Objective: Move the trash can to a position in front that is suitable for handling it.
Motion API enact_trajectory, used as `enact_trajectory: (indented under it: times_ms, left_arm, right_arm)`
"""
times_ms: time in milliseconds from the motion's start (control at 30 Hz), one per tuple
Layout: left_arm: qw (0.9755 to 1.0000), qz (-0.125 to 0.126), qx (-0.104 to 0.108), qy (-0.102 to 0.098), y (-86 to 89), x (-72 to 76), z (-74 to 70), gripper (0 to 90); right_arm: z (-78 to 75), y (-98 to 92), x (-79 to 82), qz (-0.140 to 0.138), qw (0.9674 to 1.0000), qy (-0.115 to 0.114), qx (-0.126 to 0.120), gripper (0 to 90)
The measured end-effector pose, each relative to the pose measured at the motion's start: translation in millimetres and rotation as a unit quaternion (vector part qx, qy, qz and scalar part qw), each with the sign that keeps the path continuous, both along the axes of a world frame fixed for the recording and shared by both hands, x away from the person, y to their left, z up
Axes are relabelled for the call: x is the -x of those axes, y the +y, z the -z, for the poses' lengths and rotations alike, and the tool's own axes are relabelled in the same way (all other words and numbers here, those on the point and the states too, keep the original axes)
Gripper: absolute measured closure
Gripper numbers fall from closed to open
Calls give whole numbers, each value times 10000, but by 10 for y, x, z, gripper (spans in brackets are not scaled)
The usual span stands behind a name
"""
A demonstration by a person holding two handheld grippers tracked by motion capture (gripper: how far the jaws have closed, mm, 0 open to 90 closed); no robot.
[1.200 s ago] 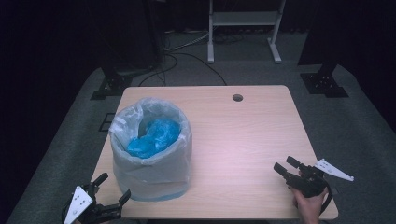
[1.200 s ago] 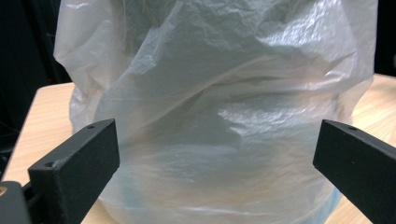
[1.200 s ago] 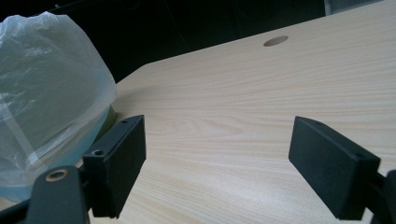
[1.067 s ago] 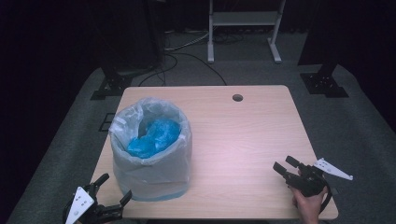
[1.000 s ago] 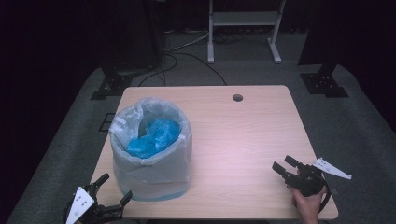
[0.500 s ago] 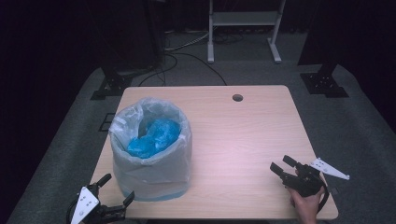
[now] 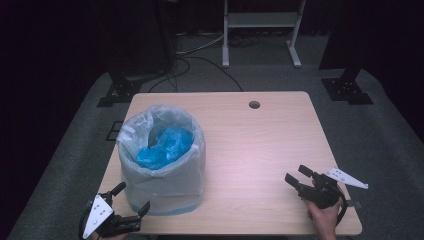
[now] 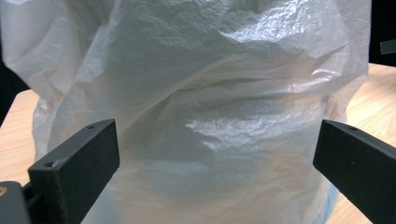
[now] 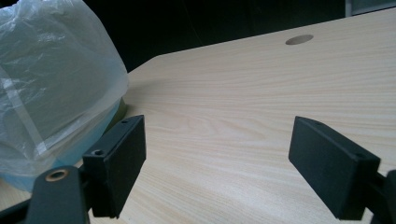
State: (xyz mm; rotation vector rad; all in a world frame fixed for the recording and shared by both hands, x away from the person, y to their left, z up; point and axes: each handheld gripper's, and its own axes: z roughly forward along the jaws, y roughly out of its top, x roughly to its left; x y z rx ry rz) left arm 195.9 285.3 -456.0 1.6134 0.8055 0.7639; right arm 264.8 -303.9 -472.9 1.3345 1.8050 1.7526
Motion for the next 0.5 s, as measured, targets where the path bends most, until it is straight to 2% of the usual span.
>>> enact_trajectory:
  times_ms: [367, 500]
  left_arm:
    - [9999, 31, -143, -22, -127, -123, -55, 0]
    - [9999, 68, -143, -61, -198, -222, -90, 0]
  right_arm:
    - [-8, -6, -16, -40, 10000, -19, -22, 177]
    - [-14, -8, -8, -28, 10000, -25, -20, 177]
